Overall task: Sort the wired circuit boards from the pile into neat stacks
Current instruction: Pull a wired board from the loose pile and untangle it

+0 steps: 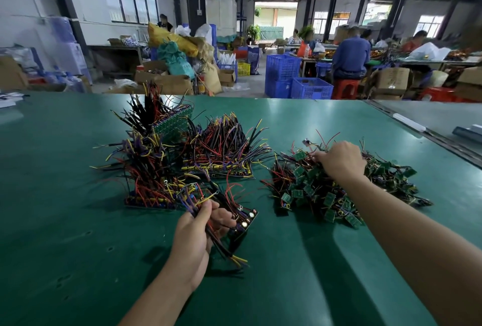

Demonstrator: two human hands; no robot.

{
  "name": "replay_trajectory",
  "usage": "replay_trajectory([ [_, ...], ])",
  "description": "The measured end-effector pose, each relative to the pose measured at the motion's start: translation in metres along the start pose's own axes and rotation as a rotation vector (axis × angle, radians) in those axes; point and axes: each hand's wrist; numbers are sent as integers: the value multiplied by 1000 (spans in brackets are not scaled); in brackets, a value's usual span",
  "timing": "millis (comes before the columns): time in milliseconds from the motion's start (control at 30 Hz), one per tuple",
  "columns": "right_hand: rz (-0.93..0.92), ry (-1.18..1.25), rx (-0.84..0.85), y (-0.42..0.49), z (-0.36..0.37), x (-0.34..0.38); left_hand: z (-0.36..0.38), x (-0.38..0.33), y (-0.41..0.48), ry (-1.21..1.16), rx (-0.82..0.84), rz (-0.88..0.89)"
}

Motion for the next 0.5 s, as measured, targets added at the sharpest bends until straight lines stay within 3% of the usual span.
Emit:
replay_trajectory([
  [167, -13, -64, -109, -5, 1, -4, 2, -1, 0, -30, 0, -13],
  [367, -243, -274, -131, -13, 2, -7, 2, -1, 0, -6, 0, -18],
  [500, -177, -263, -67, -11, -2, -4, 0, -1, 0, 17, -2, -17],
])
Point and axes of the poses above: each hand's wrist, its own y-axis towards the middle knuckle, its own z-axis out of the palm, x = y × z, and after that the axes turned 1 degree about y, right-handed
